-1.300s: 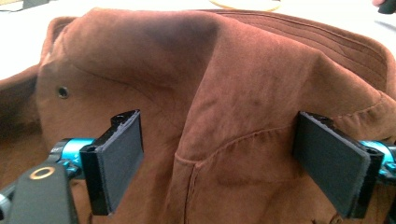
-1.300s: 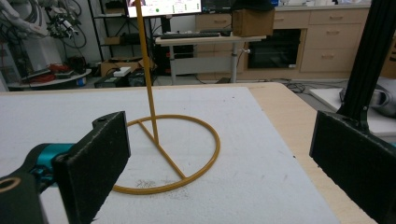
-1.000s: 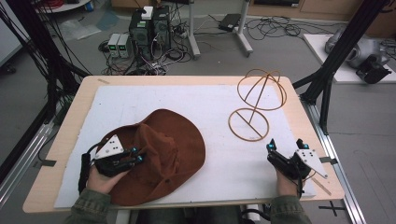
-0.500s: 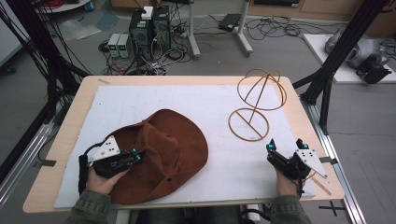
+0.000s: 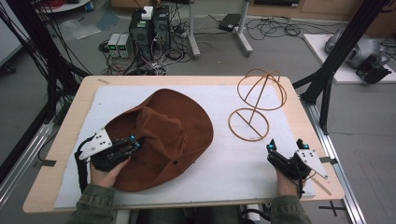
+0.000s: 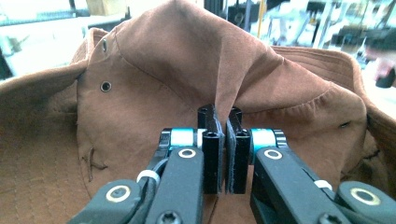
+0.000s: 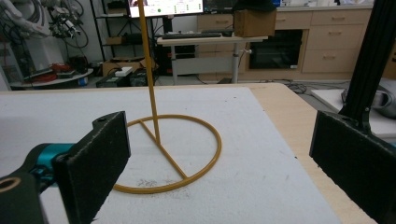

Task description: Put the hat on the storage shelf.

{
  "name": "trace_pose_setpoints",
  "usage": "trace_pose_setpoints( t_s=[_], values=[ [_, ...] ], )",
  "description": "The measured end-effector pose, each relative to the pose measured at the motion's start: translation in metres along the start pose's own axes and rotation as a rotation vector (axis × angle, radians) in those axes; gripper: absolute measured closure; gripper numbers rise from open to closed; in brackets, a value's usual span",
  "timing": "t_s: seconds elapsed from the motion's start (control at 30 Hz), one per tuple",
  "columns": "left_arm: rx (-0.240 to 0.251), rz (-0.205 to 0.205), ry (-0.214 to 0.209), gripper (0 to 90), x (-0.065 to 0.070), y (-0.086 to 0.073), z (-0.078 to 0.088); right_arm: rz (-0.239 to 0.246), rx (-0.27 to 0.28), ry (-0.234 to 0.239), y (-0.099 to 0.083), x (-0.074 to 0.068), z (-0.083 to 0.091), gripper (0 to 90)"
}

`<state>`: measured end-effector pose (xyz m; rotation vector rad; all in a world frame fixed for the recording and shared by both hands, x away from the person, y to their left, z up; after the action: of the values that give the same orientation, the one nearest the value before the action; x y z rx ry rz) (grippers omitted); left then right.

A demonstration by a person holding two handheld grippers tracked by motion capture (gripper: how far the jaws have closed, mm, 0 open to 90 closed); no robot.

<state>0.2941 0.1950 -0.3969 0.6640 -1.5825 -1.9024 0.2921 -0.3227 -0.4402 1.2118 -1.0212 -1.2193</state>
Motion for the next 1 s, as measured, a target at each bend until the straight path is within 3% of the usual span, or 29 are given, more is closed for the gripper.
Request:
trace_pose_setpoints(
  t_s=[0.17,0.27,0.37,0.63,1.0],
  values=[
    [0.113,0.033,-0.027,87.1,-0.004,0.014,-0.003,0.002,0.004,0.002,0.000,0.000,0.000,4.3],
    [0.190,0.044,-0.016,87.1,-0.005,0.025,-0.006,0.003,0.004,0.004,0.000,0.000,0.000,4.3],
    [0.226,0.038,-0.013,87.1,-0.008,0.037,-0.011,0.000,0.004,0.006,0.000,0.000,0.001,4.3],
    [0.260,0.017,-0.051,87.0,-0.007,0.070,-0.037,0.000,0.007,0.010,0.000,-0.001,0.001,4.2],
    [0.255,-0.027,-0.085,87.0,0.001,0.101,-0.083,-0.003,0.007,0.018,0.000,0.000,0.000,4.3]
  ],
)
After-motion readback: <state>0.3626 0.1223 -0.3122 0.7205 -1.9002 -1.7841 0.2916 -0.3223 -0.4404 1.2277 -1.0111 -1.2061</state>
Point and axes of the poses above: each handheld gripper's, and its own axes: z roughly backward along the jaws, y roughly out of its top, x roughly to its right, the point moved 3 cm from there along -z, roughly forward along the jaws, and after that the axes turned 4 degrees about y, right-handed, at the moved point
